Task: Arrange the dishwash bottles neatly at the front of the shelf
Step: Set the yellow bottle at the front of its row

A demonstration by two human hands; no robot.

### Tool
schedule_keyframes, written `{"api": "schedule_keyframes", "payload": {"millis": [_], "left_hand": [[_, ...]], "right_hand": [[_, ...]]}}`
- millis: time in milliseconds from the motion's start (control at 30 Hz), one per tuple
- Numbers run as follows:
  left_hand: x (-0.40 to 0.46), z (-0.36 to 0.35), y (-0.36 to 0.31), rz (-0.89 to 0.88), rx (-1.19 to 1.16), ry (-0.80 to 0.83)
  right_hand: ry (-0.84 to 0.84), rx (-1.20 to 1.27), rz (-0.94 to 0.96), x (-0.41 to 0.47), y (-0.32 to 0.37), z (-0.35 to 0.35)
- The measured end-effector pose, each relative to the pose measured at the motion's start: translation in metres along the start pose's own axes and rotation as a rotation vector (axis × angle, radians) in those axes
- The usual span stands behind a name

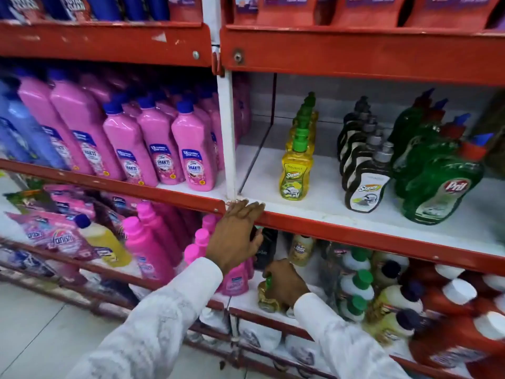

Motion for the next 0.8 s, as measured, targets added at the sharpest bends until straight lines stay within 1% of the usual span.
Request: {"api": "schedule_keyframes", "payload": {"millis": [33, 133, 267, 433, 533, 633, 700, 800], "left_hand": [[-0.001, 0.0, 0.001, 0.002, -0.017, -0.005], [0.001, 0.004, 0.001, 0.029, -0.062, -0.06], [0.003, 0.005, 0.003, 0.021, -0.08, -0.12], [0.002, 0.003, 0.004, 0.042, -0.108, -0.124], [0.001, 0.002, 0.005, 0.043, -0.107, -0.145], [0.001, 0.004, 0.003, 0.043, -0.096, -0.17], [0.0, 0.005, 0.002, 0.042, -0.107, -0.178], [-0.001, 0.0, 0.009, 0.095, -0.14, -0.147]], "right_hand": [[-0.002, 0.022, -0.003, 0.0, 0.0, 0.002], [-0.062, 0.084, -0.03, -0.011, 0.009, 0.038], [-0.206, 0.158, 0.021, -0.029, 0.032, 0.127], [-0.398, 0.23, 0.105, -0.053, 0.065, 0.245], [-0.495, 0.254, 0.159, -0.051, 0.079, 0.293], [-0.543, 0.248, 0.186, -0.034, 0.084, 0.315], [-0.546, 0.233, 0.2, -0.019, 0.085, 0.316], [-0.53, 0.219, 0.193, 0.001, 0.082, 0.308]]}}
Point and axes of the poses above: each hand's wrist, its own x-axis towards the middle knuckle, its own z-axis out of the back of the hand, y = z × x, the point moved 4 cm from there along x, towards the middle knuckle, and after that the axes turned 10 degrees about -y, right-handed, at the moved point
